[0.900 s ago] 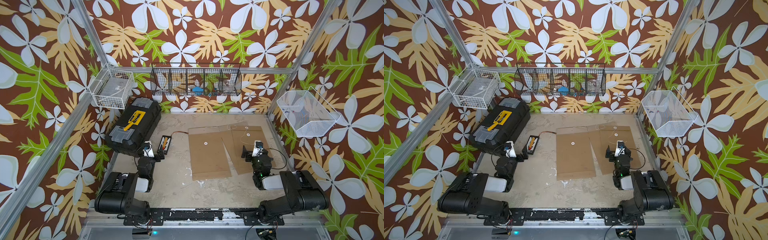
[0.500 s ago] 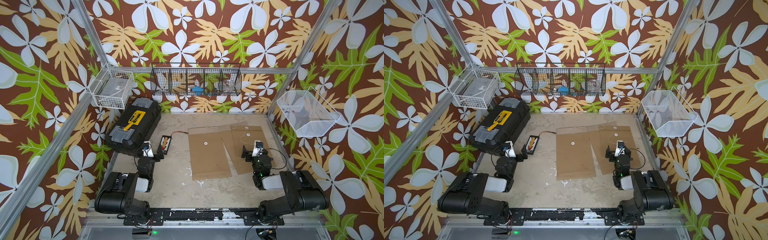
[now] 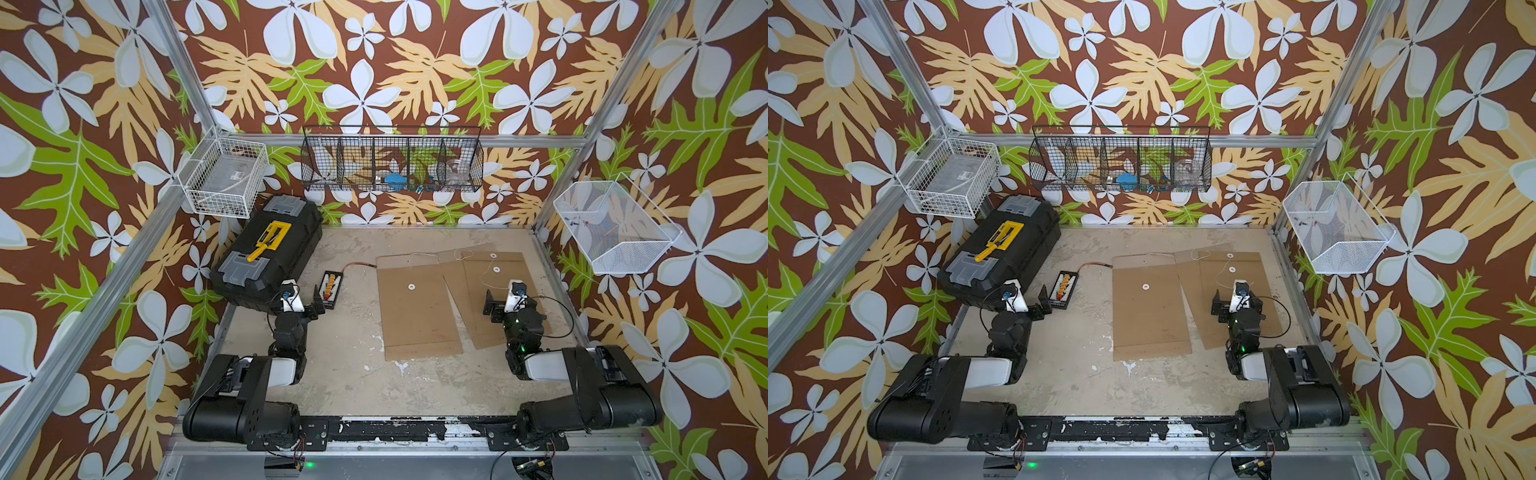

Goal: Close the mouth of the file bag
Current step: Pick up the file bag from the center of the board.

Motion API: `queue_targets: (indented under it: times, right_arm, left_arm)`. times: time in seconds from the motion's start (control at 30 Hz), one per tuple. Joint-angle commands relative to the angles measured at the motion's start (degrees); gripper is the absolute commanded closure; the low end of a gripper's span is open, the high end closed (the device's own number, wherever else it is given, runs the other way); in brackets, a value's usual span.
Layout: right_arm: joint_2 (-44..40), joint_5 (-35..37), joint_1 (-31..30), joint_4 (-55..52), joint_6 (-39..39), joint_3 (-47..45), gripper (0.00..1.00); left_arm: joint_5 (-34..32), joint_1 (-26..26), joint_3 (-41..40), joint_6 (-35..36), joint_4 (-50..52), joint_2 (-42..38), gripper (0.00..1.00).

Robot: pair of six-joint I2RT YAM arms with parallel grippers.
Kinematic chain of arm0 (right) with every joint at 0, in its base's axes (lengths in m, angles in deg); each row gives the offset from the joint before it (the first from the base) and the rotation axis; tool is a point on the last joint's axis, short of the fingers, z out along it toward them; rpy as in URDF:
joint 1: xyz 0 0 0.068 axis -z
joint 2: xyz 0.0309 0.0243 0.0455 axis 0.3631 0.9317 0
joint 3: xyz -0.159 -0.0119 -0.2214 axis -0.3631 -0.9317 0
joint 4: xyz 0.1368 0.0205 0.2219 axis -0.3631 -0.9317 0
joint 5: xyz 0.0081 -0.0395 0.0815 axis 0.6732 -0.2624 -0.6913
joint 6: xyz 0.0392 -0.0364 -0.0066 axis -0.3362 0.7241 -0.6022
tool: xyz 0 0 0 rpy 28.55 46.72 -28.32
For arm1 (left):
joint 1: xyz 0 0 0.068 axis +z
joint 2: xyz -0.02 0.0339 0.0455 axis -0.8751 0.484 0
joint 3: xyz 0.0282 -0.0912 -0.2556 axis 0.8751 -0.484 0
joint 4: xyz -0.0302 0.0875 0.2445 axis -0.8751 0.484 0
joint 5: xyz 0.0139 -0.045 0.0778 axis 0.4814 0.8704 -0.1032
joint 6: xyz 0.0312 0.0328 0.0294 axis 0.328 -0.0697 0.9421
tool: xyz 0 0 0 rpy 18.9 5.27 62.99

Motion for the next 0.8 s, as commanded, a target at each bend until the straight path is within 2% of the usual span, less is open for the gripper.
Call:
queue_targets:
  times: [0.0,0.07,0.17,0.27,0.3,0.33,0.37,0.4,0.43,0.5,0.57,0.7,0.77]
  right_arm:
    - [-5.1,7.9,-3.3,-23.6,-3.4,10.1,0.0]
    - [-6.5,13.7,-6.9,-36.1,-5.4,16.9,0.0]
    - [-8.7,19.7,-12.7,-52.2,-11.7,25.1,0.0]
    - [-9.6,12.6,-13.2,-66.2,-27.3,31.6,0.0]
    - [-9.7,7.1,-12.5,-66.2,-31.4,31.4,0.0]
    - [-10.1,-4.1,-10.5,-64.1,-29.8,30.4,0.04]
    - [-10.6,-9.8,-9.5,-62.7,-29.6,29.3,0.12]
    - [-11.7,-11.7,-9.6,-61.5,-30.3,28.0,0.15]
    - [-12.8,-13.6,-9.7,-60.3,-31.3,26.6,0.17]
    - [-13.8,-16.2,-9.7,-60.1,-32.7,25.3,0.18]
    - [-13.5,-18.1,-9.9,-62.4,-33.8,25.9,0.18]
    - [-11.8,-16.6,-10.1,-70.6,-33.0,28.5,0.19]
    - [-11.6,-17.2,-10.1,-71.3,-32.7,27.8,0.26]
  left_arm:
    - [-6.0,-3.6,3.9,2.3,11.4,-4.3,0.0]
    - [-8.6,-5.2,5.6,-1.3,14.7,-7.0,0.0]
    - [-4.9,-5.4,10.0,-8.9,22.3,-10.4,0.0]
    - [-1.6,-5.5,19.4,-17.4,39.6,-13.0,0.0]
    - [0.6,-5.5,21.7,-19.8,43.1,-13.3,0.0]
    - [2.7,-5.5,23.6,-21.0,45.5,-13.6,0.0]
    - [2.9,-5.5,24.9,-22.8,48.1,-14.0,0.0]
    - [2.1,-5.5,25.8,-26.9,50.8,-14.4,0.0]
    - [3.1,-5.4,26.4,-27.2,52.4,-14.9,0.0]
    - [8.0,-5.5,27.4,-22.4,52.3,-15.5,0.0]
    - [10.4,-5.5,29.5,-20.8,55.2,-15.3,0.01]
    - [17.2,-5.9,32.4,-21.9,61.0,-14.7,0.06]
    - [18.7,-6.7,33.4,-24.7,64.2,-14.1,0.06]
